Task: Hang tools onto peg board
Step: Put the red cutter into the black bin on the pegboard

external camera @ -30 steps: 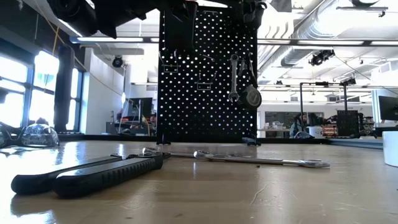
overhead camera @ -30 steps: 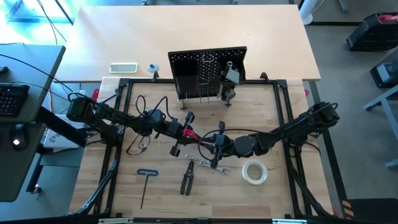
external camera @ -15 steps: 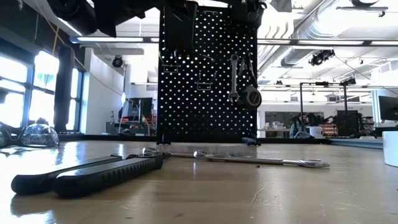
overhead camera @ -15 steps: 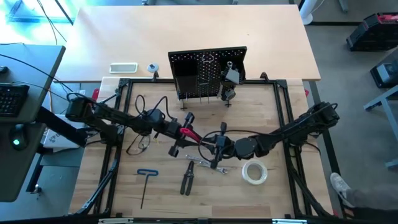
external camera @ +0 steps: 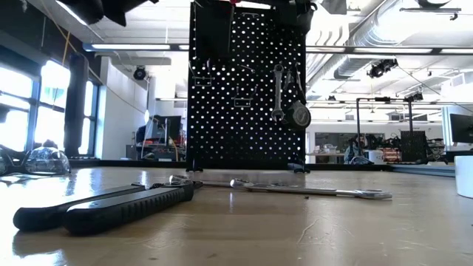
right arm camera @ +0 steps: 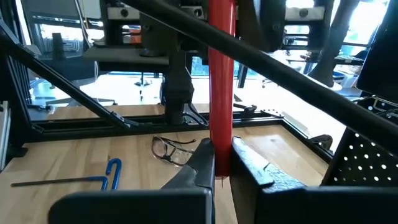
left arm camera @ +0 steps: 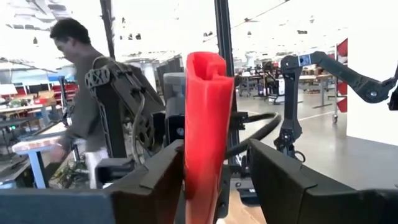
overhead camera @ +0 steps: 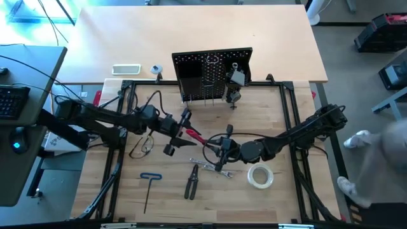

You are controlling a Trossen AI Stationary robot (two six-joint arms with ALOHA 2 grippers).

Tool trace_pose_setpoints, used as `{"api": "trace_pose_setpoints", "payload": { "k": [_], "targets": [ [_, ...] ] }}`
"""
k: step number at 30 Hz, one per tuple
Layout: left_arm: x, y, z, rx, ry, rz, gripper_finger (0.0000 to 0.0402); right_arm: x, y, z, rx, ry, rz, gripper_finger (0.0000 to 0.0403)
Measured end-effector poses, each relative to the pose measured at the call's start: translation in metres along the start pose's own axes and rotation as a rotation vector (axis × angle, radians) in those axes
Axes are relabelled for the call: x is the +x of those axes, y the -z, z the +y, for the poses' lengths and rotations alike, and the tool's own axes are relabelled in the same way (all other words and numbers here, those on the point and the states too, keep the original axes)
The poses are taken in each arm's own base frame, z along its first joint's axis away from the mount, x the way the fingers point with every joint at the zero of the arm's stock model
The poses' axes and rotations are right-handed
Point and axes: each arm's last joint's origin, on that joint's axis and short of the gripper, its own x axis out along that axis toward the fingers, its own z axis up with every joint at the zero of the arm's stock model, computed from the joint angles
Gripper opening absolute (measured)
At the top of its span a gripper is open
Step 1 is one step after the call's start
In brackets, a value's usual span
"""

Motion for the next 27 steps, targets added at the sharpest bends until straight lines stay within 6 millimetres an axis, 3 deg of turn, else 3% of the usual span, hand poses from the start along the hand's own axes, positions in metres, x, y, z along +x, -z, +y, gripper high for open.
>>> {"api": "trace_pose_setpoints", "payload": {
  "k": [11,24,27],
  "targets": [
    [-0.008,-0.014,0.0,-0.008,-0.033,-0.013,0.0166,0.0,0.0,0.0,0.001,-0.003,-0.004,0.0014],
    [-0.008,-0.014,0.001,0.036,-0.059,-0.011,0.005,0.0,-0.001,0.0,0.001,-0.006,-0.004,0.0014],
    [-0.008,-0.014,0.001,0.056,-0.058,-0.01,0.0048,0.0,0.0,0.0,-0.001,0.003,0.0,0.0014]
  ]
}}
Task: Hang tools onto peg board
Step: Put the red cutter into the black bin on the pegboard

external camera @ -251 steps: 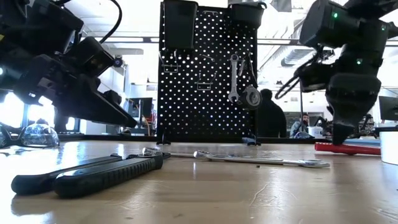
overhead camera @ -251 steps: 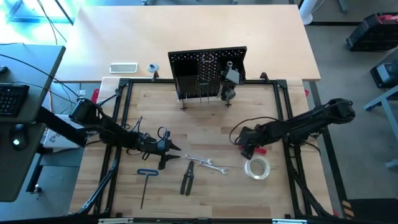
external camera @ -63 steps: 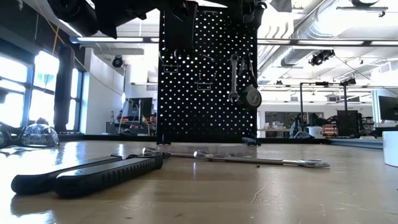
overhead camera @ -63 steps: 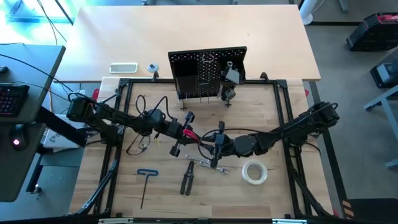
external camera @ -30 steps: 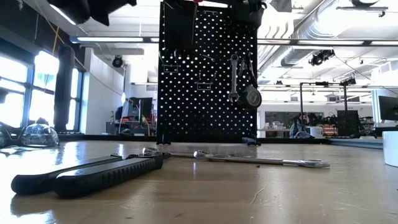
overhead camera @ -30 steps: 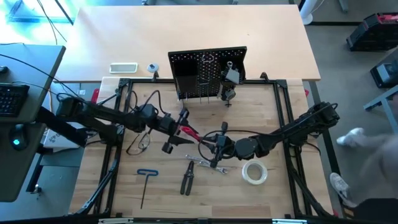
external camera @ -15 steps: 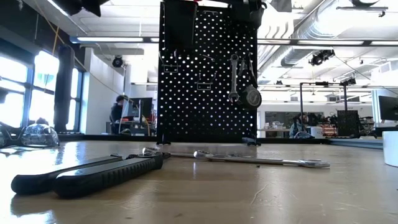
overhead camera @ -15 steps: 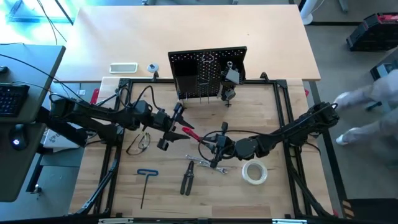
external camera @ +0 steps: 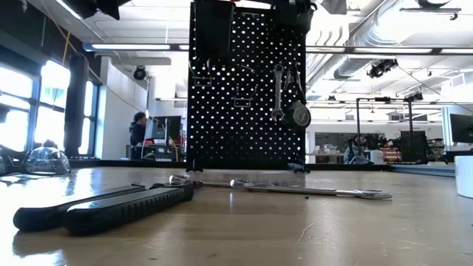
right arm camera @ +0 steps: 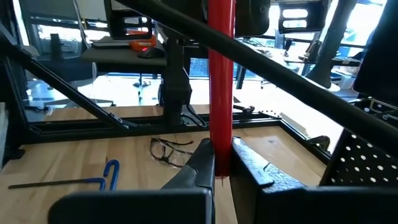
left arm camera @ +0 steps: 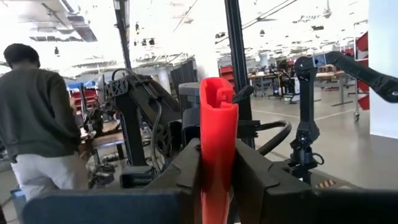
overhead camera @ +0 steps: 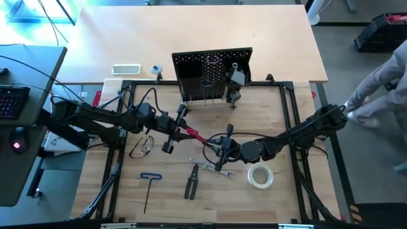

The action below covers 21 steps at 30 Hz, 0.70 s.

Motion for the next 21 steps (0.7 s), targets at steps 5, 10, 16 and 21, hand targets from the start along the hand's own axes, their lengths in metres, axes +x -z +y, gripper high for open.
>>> {"api": "trace_pose_setpoints", "payload": {
  "k": [5,10,16,21],
  "targets": [
    [-0.001,0.0,0.001,0.014,-0.002,0.002,0.0048,0.0,0.001,-0.001,0.014,0.043,0.013,0.0039],
    [-0.01,-0.016,0.006,0.047,-0.027,-0.047,0.0048,-0.002,0.004,-0.003,-0.005,0.167,0.034,0.0103],
    [-0.027,-0.047,0.017,0.097,-0.105,-0.036,0.0048,-0.004,0.008,-0.002,-0.014,0.194,0.063,0.0162],
    [-0.031,-0.083,0.027,0.176,-0.163,0.051,0.0048,-0.004,0.012,-0.003,-0.016,0.2,0.091,0.0172]
  ]
}}
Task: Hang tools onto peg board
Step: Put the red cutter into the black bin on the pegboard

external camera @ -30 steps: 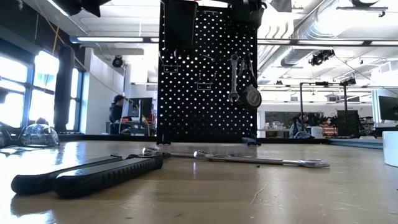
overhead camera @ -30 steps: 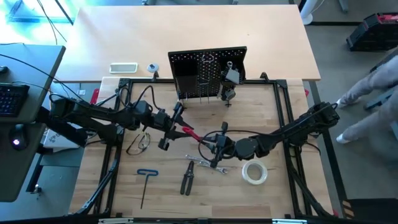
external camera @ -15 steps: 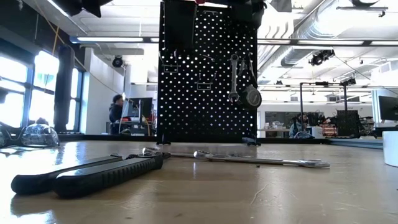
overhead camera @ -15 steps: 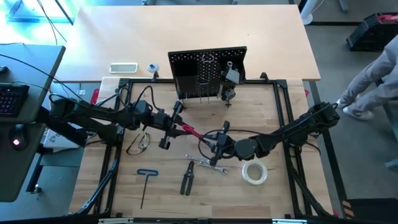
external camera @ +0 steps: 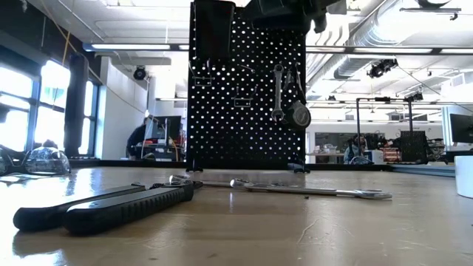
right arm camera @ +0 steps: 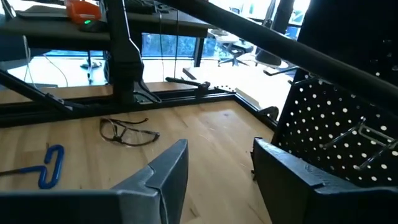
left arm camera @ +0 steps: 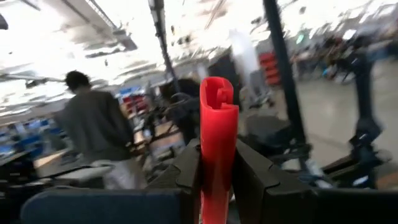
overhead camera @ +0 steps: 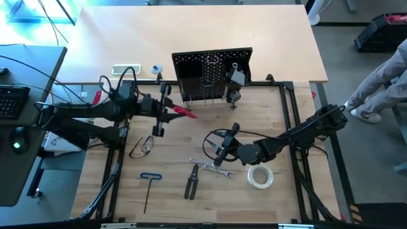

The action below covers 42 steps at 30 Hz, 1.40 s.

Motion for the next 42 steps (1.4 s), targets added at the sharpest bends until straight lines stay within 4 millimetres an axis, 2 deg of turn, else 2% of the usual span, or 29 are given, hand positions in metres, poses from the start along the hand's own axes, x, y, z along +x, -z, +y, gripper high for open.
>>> {"api": "trace_pose_setpoints", "payload": {
  "k": [11,15,21,32,37,42],
  "targets": [
    [-0.007,-0.068,0.044,0.174,-0.168,0.085,0.0048,0.0,0.007,0.0,0.01,-0.004,0.056,0.0172],
    [-0.012,-0.079,0.061,0.199,-0.231,0.113,0.0048,0.0,0.008,0.0,0.009,-0.013,0.063,0.0172],
    [-0.008,-0.073,0.087,0.217,-0.259,0.188,0.0048,0.0,0.008,0.0,0.009,-0.014,0.063,0.0172],
    [0.001,-0.041,0.141,0.112,-0.289,0.391,0.0048,-0.001,0.011,0.001,0.035,-0.044,0.092,0.0172],
    [-0.003,-0.03,0.153,0.044,-0.292,0.426,0.0048,-0.001,0.012,0.001,0.034,-0.051,0.094,0.0172],
    [-0.002,-0.022,0.157,0.008,-0.274,0.44,0.0048,-0.001,0.012,0.001,0.028,-0.05,0.099,0.0172]
  ]
}}
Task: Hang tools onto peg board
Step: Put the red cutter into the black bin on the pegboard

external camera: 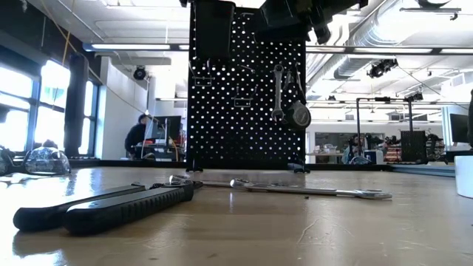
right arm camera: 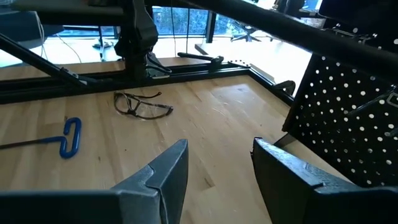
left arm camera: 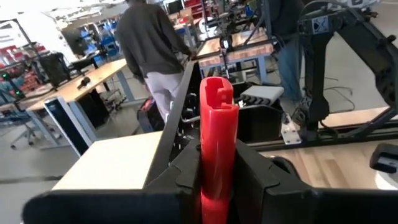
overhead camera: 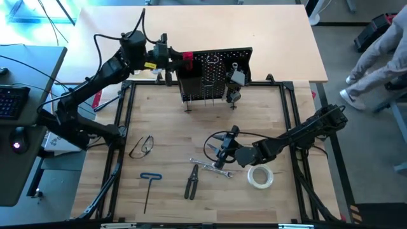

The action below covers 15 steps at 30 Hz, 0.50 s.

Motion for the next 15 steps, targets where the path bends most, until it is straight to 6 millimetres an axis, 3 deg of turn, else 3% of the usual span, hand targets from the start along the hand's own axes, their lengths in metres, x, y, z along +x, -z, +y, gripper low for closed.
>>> {"api": "trace_pose_setpoints", "payload": {
  "k": [15],
  "targets": [
    [0.0036,0.0069,-0.0011,-0.056,0.024,0.054,0.0086,-0.0001,0.0017,0.0,0.008,-0.009,0.017,0.0172]
  ]
}}
